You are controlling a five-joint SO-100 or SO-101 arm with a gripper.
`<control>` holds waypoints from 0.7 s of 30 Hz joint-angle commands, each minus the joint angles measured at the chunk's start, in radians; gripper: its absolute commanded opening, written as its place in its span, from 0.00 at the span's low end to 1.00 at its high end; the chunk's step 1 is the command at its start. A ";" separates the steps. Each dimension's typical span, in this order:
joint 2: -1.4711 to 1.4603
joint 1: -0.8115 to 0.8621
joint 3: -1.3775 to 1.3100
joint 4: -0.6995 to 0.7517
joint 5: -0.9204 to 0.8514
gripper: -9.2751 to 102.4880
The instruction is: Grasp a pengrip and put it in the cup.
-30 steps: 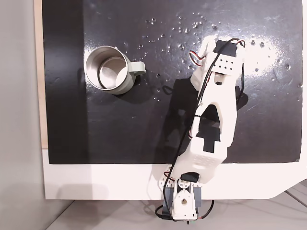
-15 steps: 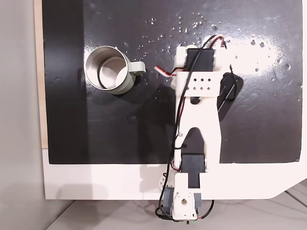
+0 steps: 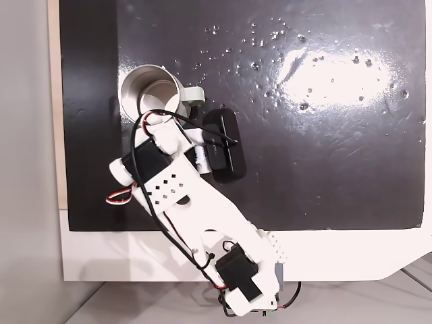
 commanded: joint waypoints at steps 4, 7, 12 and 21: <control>-0.091 -0.006 -0.262 -0.049 0.006 0.08; -0.144 -0.011 -0.380 -0.071 0.008 0.08; -0.207 -0.032 -0.538 -0.112 -0.003 0.08; -0.238 -0.037 -0.572 -0.127 -0.015 0.08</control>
